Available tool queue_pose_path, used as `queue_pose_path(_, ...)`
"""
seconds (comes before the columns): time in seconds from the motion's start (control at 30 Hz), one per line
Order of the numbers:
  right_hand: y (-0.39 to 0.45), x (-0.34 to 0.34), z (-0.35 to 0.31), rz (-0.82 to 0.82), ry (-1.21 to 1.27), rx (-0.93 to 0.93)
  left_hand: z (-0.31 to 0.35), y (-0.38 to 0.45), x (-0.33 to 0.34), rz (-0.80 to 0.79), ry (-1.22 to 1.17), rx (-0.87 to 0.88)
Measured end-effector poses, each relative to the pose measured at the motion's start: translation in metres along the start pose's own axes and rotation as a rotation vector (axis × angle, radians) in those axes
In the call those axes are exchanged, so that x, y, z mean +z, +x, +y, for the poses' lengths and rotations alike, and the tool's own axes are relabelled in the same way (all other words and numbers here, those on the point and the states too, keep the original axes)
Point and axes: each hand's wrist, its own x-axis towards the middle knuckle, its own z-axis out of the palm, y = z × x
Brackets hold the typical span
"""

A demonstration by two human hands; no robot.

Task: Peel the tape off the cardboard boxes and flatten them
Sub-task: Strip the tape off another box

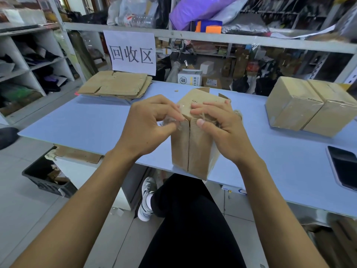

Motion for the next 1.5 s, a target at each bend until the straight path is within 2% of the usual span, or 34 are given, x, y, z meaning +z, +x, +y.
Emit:
queue_pose_path(0.4,-0.001,0.002,-0.001,0.036,-0.088,-0.051,0.019,-0.027,0.033,0.252,-0.125,-0.291)
queue_pose_path(0.6,0.0,0.013,-0.015,0.147,-0.193,-0.049,0.03,-0.02,0.044,0.316,-0.258,-0.572)
queue_pose_path(0.77,0.005,0.022,-0.016,0.205,-0.203,-0.033,0.03,-0.011,0.045,0.241,-0.186,-0.611)
queue_pose_path(0.93,0.007,0.022,-0.018,0.231,-0.117,0.014,0.02,-0.005,0.035,0.178,-0.216,-0.643)
queue_pose_path(1.33,0.008,0.026,-0.014,0.197,-0.119,-0.001,0.017,-0.017,0.032,0.276,-0.303,-0.719)
queue_pose_path(1.5,0.008,0.027,-0.013,0.172,-0.147,-0.038,0.015,-0.015,0.028,0.3,-0.42,-0.748)
